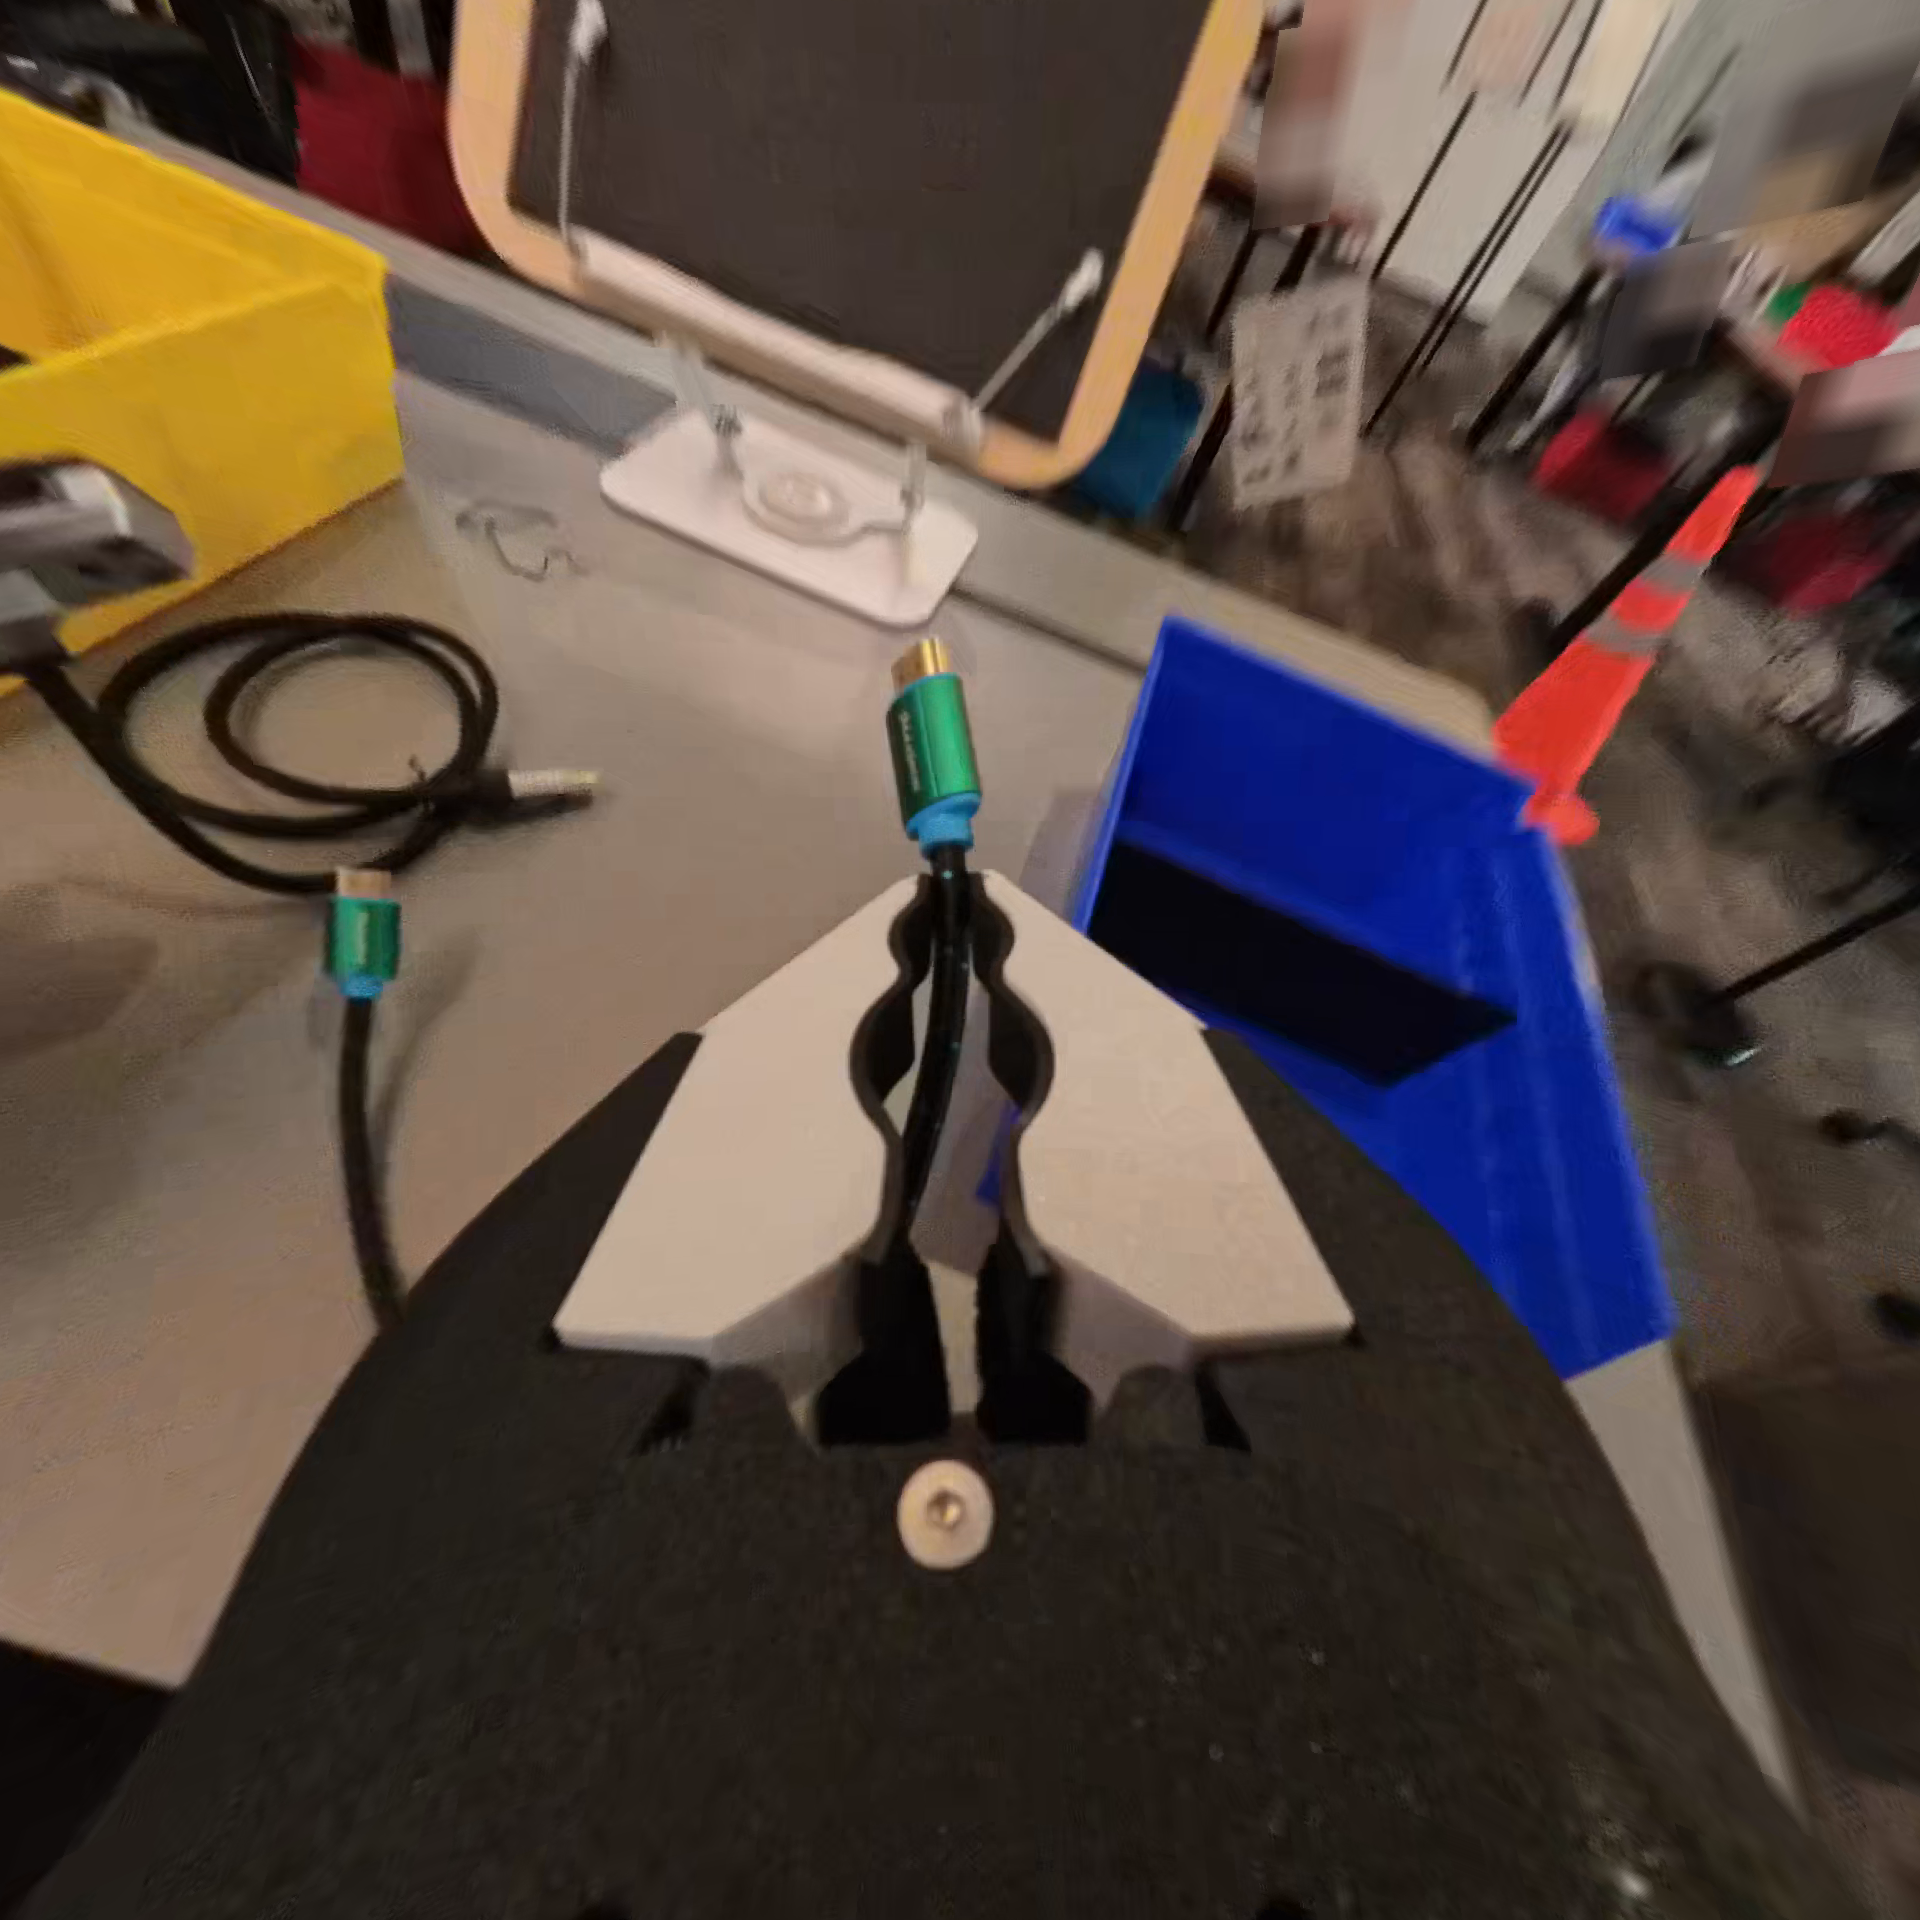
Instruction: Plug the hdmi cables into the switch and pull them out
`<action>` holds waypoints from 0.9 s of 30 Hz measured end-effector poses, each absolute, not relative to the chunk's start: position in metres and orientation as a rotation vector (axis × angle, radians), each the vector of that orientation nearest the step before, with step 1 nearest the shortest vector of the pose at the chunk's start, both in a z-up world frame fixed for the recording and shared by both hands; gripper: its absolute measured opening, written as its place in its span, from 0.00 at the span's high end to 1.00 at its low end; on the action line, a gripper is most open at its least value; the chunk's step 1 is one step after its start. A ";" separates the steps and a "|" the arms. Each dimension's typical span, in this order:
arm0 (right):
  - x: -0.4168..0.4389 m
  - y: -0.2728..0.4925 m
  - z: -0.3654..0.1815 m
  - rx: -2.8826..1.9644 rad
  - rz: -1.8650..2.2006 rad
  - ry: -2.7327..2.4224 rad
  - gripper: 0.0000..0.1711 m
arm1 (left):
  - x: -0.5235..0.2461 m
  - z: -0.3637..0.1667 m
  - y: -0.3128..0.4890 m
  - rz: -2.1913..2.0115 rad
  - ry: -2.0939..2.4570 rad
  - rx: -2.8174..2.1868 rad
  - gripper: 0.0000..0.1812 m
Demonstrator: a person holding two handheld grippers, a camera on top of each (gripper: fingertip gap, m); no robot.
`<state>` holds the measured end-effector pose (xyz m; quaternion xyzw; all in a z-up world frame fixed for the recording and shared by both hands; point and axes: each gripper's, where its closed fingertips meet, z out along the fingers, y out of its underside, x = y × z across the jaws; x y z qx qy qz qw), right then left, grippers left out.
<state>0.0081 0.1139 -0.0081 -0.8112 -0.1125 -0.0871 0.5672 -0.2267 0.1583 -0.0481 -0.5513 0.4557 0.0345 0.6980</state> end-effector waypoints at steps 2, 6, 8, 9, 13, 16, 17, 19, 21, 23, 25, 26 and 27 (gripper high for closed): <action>-0.018 0.110 0.040 -1.767 -0.367 -0.396 0.97 | -0.228 -0.048 0.159 0.072 1.012 -1.233 0.88; -0.095 0.092 0.032 -1.596 -0.593 -0.795 0.97 | -0.229 -0.049 0.160 0.065 1.009 -1.237 0.89; -0.133 0.078 -0.027 -1.652 -0.574 -1.002 0.97 | -0.231 -0.050 0.161 0.057 1.005 -1.245 0.89; -0.144 0.072 -0.056 -1.687 -0.561 -1.051 0.97 | -0.232 -0.050 0.162 0.052 1.004 -1.250 0.89; -0.170 0.057 -0.152 -1.920 -0.346 -1.176 0.97 | -0.234 -0.051 0.163 0.036 1.004 -1.257 0.89; -0.183 0.053 -0.182 -2.081 -0.055 -1.172 0.96 | -0.232 -0.050 0.163 0.030 1.008 -1.258 0.89; -0.187 0.053 -0.183 -2.092 0.045 -1.148 0.96 | -0.231 -0.050 0.162 0.030 1.015 -1.254 0.89; -0.199 0.045 -0.182 -2.126 0.339 -1.108 0.86 | -0.230 -0.051 0.162 0.032 1.023 -1.246 0.89; -0.200 0.041 -0.181 -2.144 0.540 -1.072 0.84 | -0.230 -0.052 0.162 0.027 1.029 -1.241 0.89; -0.194 0.046 -0.180 -2.099 0.556 -1.039 0.84 | -0.232 -0.052 0.162 0.022 1.028 -1.242 0.89; -0.193 0.050 -0.178 -2.014 0.477 -1.065 0.84 | -0.233 -0.052 0.163 0.014 1.024 -1.242 0.89; -0.194 0.051 -0.178 -1.979 0.420 -1.084 0.84 | -0.234 -0.052 0.162 0.012 1.025 -1.238 0.89; -0.196 0.052 -0.178 -1.944 0.368 -1.104 0.85 | -0.233 -0.052 0.161 0.011 1.028 -1.231 0.89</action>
